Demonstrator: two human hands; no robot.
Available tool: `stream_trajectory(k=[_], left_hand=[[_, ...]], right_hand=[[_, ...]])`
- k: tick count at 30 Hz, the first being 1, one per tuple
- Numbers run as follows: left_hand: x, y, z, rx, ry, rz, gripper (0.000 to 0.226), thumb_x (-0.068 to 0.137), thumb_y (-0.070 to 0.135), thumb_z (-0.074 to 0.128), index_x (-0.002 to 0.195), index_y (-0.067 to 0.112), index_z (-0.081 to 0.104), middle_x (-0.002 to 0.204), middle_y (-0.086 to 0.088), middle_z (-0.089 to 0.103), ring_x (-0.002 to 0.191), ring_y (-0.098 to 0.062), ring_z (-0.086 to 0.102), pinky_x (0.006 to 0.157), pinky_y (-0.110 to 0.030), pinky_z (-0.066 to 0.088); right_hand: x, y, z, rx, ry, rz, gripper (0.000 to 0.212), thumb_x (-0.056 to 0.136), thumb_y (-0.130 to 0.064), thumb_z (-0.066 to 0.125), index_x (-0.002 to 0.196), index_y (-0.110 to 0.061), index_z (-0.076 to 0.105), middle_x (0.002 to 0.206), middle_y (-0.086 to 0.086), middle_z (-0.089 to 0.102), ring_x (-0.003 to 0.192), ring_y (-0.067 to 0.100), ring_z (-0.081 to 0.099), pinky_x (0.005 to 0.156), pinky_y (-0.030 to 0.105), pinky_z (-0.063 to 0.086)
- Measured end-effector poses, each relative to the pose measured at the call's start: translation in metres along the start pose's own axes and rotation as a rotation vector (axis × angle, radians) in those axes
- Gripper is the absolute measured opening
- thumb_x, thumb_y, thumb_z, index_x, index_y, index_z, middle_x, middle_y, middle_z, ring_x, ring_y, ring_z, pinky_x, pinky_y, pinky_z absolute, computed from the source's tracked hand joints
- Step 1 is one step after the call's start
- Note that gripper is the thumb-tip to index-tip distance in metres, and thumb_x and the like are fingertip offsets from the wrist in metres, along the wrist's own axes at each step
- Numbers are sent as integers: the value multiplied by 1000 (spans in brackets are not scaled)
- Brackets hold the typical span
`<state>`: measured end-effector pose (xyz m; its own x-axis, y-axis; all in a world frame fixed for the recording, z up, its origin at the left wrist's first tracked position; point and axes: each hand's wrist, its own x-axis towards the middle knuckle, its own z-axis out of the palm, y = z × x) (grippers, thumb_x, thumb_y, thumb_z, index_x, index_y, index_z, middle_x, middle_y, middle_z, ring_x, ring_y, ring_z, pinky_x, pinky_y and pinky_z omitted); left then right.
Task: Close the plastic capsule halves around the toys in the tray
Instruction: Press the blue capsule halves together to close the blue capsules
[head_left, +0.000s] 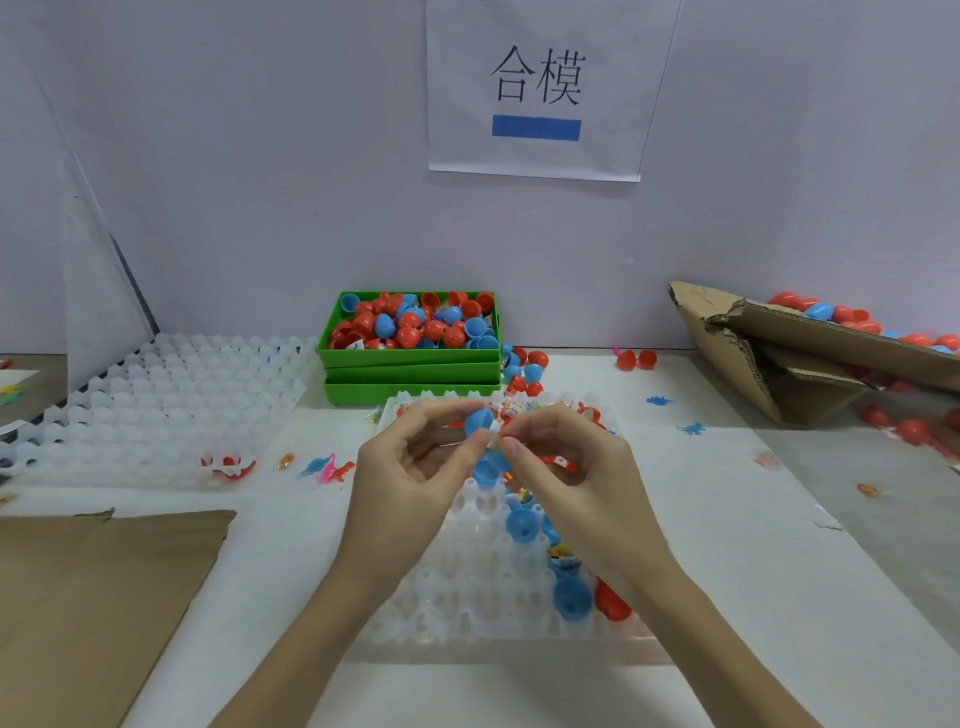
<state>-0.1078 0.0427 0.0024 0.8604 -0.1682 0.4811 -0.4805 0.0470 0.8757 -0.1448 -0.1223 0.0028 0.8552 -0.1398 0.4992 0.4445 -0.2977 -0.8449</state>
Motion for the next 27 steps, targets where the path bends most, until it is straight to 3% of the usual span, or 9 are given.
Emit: stream_trajectory(k=[5, 13, 18, 27], left_hand=[[-1, 0, 3, 3, -48, 6, 27, 87, 22, 76, 114, 23, 74, 113, 10, 76, 108, -12, 73, 83, -21, 60], [-1, -1, 2, -20, -57, 22, 26, 89, 19, 75, 115, 24, 74, 115, 10, 76, 109, -12, 73, 85, -20, 59], [-3, 1, 2, 21, -13, 74, 26, 88, 24, 73, 115, 24, 74, 113, 11, 76, 108, -12, 73, 85, -17, 58], [-3, 2, 0, 52, -3, 121, 28, 87, 25, 73, 115, 23, 74, 112, 10, 76, 109, -16, 73, 88, -19, 58]], right_hand=[[-1, 2, 0, -5, 51, 20, 13, 93, -19, 75, 103, -26, 77, 92, -12, 75, 91, 17, 73, 75, 26, 62], [-4, -6, 1, -92, 71, -58, 14, 91, -23, 74, 105, -24, 75, 97, -12, 72, 90, 14, 70, 75, 23, 60], [-4, -8, 4, -45, 72, -13, 34, 86, -33, 77, 117, -23, 66, 99, -16, 71, 94, 7, 70, 76, 17, 58], [-5, -8, 4, -11, 0, -20, 16, 93, -23, 74, 108, -29, 70, 101, -13, 71, 97, 14, 70, 78, 26, 60]])
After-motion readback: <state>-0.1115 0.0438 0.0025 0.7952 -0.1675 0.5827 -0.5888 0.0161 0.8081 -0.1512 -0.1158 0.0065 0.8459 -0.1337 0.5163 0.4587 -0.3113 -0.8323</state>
